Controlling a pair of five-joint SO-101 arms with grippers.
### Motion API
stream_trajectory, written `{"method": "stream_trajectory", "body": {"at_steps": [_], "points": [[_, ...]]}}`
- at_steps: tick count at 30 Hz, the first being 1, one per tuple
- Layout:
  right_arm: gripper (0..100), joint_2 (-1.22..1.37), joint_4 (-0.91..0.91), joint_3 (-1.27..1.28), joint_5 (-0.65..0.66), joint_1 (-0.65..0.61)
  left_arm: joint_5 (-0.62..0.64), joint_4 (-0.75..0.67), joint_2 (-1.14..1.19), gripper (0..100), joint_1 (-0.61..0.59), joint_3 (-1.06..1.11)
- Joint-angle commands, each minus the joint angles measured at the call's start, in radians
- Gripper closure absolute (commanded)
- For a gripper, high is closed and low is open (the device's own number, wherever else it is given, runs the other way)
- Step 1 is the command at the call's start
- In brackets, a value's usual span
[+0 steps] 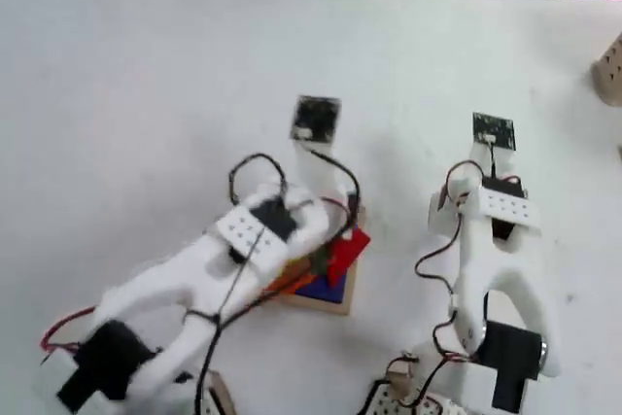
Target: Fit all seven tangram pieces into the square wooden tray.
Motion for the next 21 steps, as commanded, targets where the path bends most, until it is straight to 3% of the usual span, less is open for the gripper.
{"method": "stream_trajectory", "body": {"at_steps": [1, 11, 21], "points": [[97.9, 0.021, 0.005, -0.069, -0.009, 0.024, 0.003, 0.002, -0.038, 98, 0.139, 0.025], [97.9, 0.079, 0.013, -0.101, -0.009, 0.021, -0.006, 0.003, 0.128, 98, 0.160, 0.054], [97.9, 0.079, 0.010, -0.101, -0.009, 0.018, -0.006, 0.009, -0.039, 98, 0.157, 0.229]]}}
